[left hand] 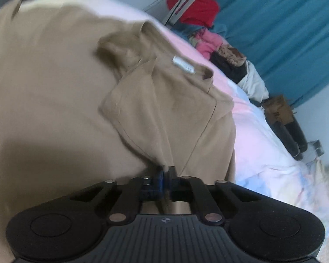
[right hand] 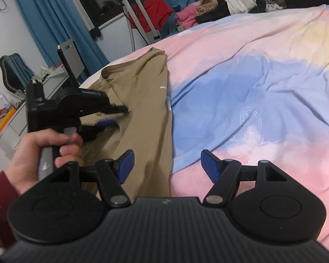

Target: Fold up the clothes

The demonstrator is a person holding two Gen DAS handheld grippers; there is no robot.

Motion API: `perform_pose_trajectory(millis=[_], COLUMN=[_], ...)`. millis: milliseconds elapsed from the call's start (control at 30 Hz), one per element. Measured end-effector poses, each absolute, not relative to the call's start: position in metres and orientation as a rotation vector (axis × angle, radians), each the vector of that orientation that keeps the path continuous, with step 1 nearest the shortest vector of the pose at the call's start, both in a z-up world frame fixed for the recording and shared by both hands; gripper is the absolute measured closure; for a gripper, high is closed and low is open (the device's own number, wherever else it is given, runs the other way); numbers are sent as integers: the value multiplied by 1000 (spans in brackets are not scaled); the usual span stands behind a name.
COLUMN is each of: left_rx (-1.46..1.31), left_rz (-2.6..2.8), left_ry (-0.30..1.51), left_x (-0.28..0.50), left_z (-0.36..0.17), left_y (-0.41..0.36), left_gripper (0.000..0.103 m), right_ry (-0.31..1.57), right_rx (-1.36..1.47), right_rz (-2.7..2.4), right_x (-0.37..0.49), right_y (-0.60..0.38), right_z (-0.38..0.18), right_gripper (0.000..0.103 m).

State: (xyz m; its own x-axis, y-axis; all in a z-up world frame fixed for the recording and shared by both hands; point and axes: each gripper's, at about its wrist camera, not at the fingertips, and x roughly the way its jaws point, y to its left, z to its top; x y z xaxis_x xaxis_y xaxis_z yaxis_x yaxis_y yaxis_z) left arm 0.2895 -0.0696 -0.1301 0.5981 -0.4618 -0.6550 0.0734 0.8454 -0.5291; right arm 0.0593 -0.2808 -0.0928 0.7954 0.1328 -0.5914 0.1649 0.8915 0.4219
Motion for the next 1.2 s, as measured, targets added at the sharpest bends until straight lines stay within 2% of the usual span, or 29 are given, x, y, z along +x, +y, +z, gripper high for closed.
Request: perform_pose_trajectory(millis=[200, 400, 467, 533, 633, 800, 1000, 1200], left_rx=[-231, -216, -221, -218, -210, -267, -412, -447], left_rz=[-223, -206, -242, -282, -339, -370, -454, -529], left_ry=[723, 799, 813, 840, 879, 971, 1143, 1190], left_x=[291, 301, 285, 265, 226, 133, 50, 17], left_z=[-100, -121, -117, -109, -96, -77, -98, -110], left_y=[-74, -72, -66, -60, -49, -20, 6, 8], left_gripper=[99, 95, 85, 69, 55, 43, 41, 42], right_ry=[664, 668, 667, 659, 640, 608, 564, 527], right_rx=[484, 469, 472, 471, 461, 463, 461, 464], right_rz=[-13, -16, -21, -20, -19, -11, -6, -8], right_x=[62, 64, 64, 63, 60, 47, 20, -7], right_y=[-280, -278, -279, -279, -279, -282, -288, -294], right_z=[-95, -96, -96, -95, -91, -81, -64, -49], right_gripper=[33, 33, 33, 33, 33, 33, 33, 33])
